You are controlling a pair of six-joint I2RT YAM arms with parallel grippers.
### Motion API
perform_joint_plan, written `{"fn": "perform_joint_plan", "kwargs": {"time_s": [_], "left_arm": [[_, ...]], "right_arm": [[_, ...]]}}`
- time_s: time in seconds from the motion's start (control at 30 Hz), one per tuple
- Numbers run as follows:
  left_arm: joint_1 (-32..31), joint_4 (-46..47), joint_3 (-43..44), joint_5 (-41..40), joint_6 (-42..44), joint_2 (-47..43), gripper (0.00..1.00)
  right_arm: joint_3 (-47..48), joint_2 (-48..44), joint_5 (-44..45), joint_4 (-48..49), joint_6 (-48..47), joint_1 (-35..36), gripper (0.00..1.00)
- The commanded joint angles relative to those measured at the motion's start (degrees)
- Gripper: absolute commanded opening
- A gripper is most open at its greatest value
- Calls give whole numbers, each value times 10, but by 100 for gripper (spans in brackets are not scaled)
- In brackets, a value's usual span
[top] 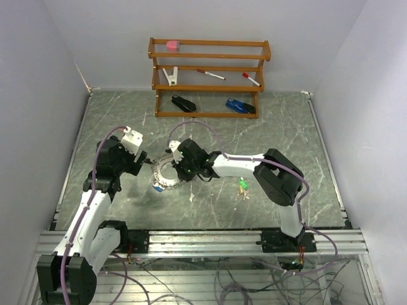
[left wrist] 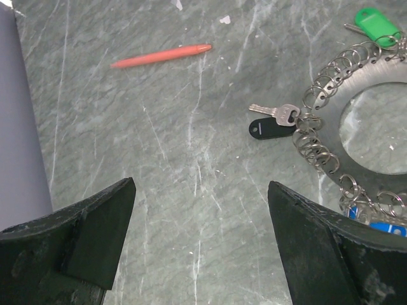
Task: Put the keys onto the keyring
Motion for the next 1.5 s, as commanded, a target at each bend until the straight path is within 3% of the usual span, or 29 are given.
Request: {"fn": "perform_joint_plan", "kwargs": {"time_s": [0.0,0.17,0.33,0.57,1.03,1.47], "left_arm": [[2,-17,41,45,11,11,95],[2,-46,74,87,15,33,94],[2,-64,80,103,17,59,93],[2,-63,76,52,-5,82,93],[2,-27,49,-42,-27,54,93],[2,-18,34,-59,-19,41,93]], "right_arm": [[-14,-35,32,-14,2,-2,0],[-2,-62,30,-15,0,-4,0],[32,-45,-32,-35,20,-2,16],[46,-24,-58,-13,64,12,24],[156,72,-60,-114,158,28,19],[217,115,-58,-141,178,47,20]]}}
